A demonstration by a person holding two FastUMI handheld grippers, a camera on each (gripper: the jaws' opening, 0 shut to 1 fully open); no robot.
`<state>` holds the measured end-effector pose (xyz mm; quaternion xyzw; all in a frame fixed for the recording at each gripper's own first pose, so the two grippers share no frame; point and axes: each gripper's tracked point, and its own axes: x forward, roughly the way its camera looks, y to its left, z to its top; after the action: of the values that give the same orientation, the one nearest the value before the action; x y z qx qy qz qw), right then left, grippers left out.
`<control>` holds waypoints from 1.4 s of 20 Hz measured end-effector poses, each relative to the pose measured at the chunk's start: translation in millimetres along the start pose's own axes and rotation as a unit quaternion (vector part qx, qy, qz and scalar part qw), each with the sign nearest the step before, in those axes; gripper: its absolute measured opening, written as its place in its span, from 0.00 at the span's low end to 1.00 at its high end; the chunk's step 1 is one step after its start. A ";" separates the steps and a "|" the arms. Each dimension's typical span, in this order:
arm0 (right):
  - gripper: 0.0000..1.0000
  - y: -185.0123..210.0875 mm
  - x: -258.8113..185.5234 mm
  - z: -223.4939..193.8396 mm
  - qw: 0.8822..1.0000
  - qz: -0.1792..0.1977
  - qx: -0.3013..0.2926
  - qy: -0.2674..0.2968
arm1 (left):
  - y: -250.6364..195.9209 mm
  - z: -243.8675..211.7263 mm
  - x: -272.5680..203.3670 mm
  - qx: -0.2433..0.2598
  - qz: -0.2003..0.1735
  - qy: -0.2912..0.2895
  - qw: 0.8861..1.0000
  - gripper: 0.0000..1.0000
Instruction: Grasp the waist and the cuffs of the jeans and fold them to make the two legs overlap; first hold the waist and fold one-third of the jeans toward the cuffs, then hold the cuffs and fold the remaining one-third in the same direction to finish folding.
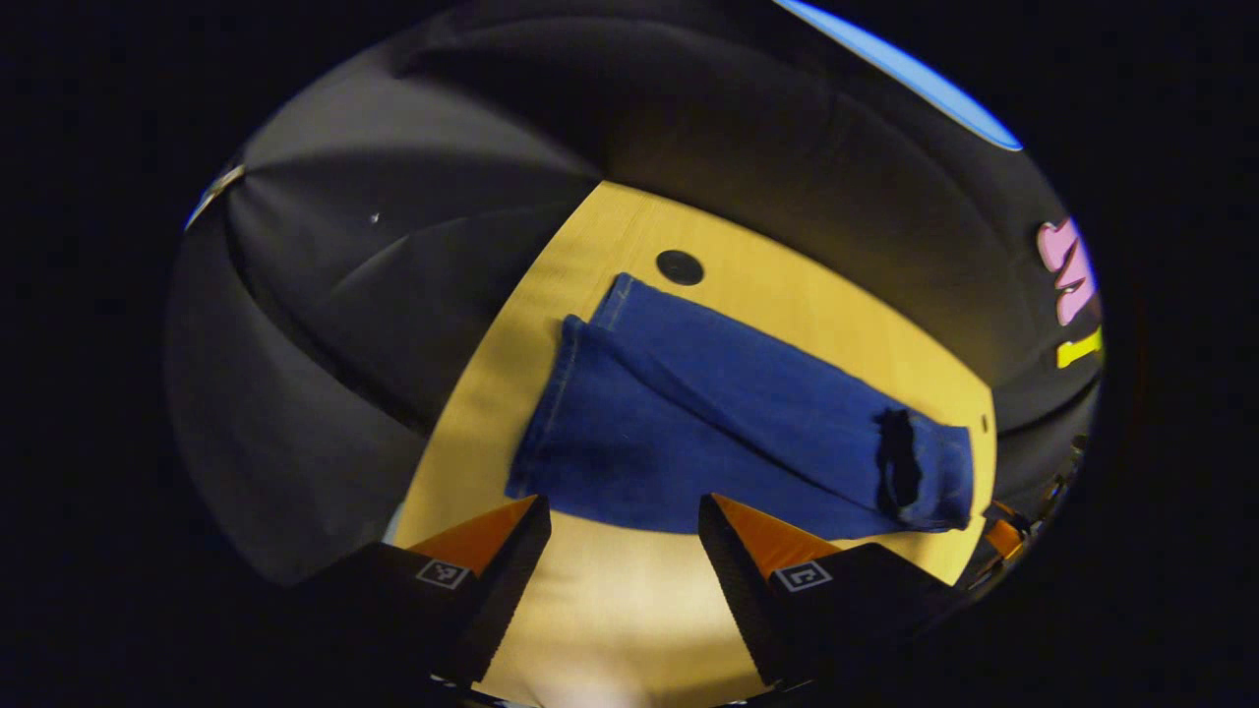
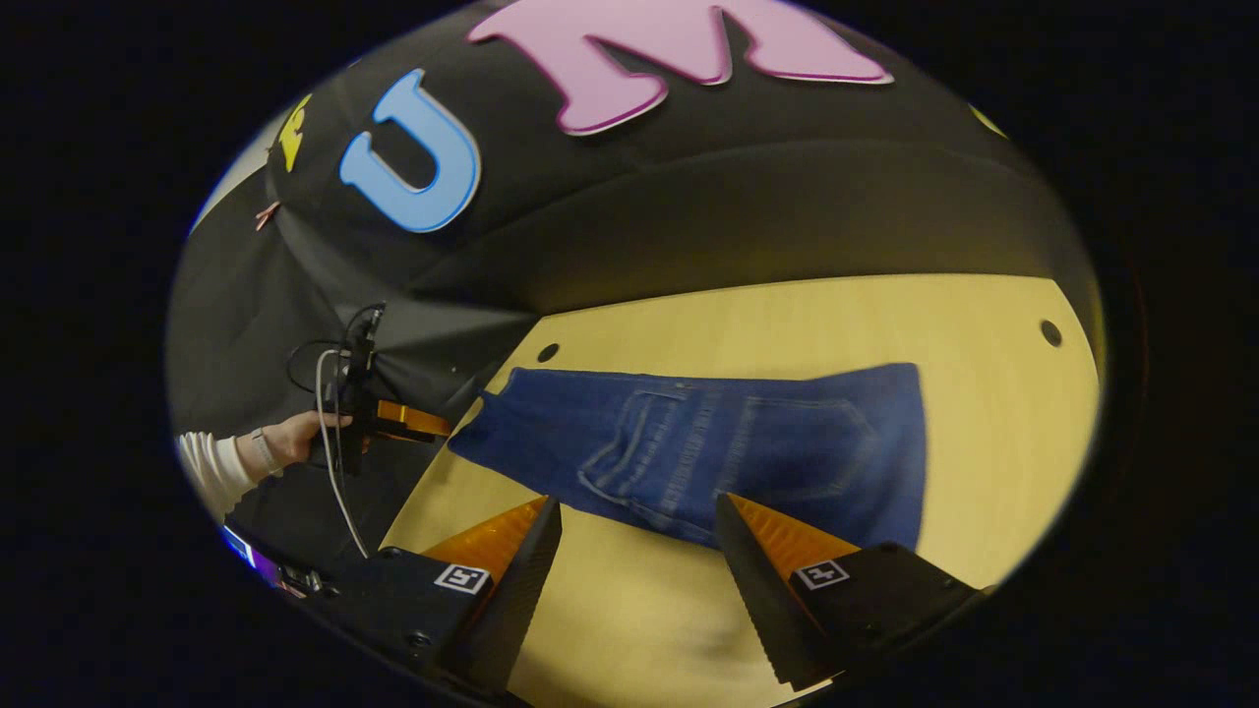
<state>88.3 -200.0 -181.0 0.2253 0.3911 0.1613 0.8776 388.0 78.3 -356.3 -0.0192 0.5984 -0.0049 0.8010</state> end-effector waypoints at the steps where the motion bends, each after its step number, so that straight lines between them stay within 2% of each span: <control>1: 0.96 -16.8 -9.9 -5.5 1.000 -0.014 0.011 -0.001 | -3.3 -1.1 11.8 0.002 0.006 0.015 1.000 0.92; 2: 0.96 -31.6 -19.2 -11.6 0.999 -0.028 0.023 -0.001 | -2.5 -0.4 22.6 0.011 0.016 0.025 1.000 0.96; 5: 0.96 -62.5 -42.4 -24.5 0.997 -0.053 0.054 0.005 | 4.1 2.5 48.3 0.049 0.036 0.045 0.997 0.96; 6: 0.96 -71.0 -47.3 -27.9 0.997 -0.057 0.059 0.008 | 5.8 3.6 48.3 0.059 0.046 0.045 0.996 0.91; 7: 0.96 -77.5 -51.2 -29.0 0.996 -0.061 0.060 0.009 | 5.6 5.3 45.6 0.067 0.047 0.043 0.996 0.95; 10: 0.96 -80.4 -48.5 -23.7 0.996 -0.059 0.068 0.007 | 6.9 12.9 45.0 0.065 0.053 0.020 0.996 0.94; 12: 0.96 -80.9 -44.9 -23.8 0.996 -0.053 0.077 0.006 | 11.7 29.2 47.5 0.068 0.057 -0.020 0.996 0.95; 14: 0.96 -79.5 -41.8 -25.9 0.995 -0.049 0.080 0.011 | 12.9 13.6 58.6 0.061 0.047 0.022 0.997 0.94; 15: 0.96 -76.7 -42.5 -26.0 0.995 -0.047 0.081 0.014 | 16.3 11.2 55.4 0.068 0.052 0.026 0.996 0.97; 21: 0.96 -70.2 -43.2 -27.9 0.995 -0.041 0.084 0.020 | 10.8 18.4 60.9 0.047 0.056 -0.020 0.997 1.00; 23: 0.96 -68.1 -42.4 -26.7 0.995 -0.040 0.084 0.021 | -2.1 20.8 62.7 0.040 0.045 -0.030 0.998 0.64; 25: 0.96 -68.0 -44.6 -27.4 0.996 -0.040 0.083 0.021 | -6.0 19.3 60.1 0.023 0.059 -0.033 0.997 0.28; 27: 0.96 -68.1 -43.7 -26.9 0.996 -0.039 0.079 0.020 | -8.0 20.6 60.6 0.017 0.059 -0.036 0.997 0.19; 28: 0.96 -67.9 -44.6 -27.1 0.996 -0.040 0.078 0.020 | -9.6 24.4 59.2 0.014 0.055 -0.040 0.998 0.17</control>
<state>46.4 -270.7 -205.1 0.2737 0.4289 0.0998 0.8551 428.3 67.5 -405.8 0.0244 0.5657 0.0318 0.8237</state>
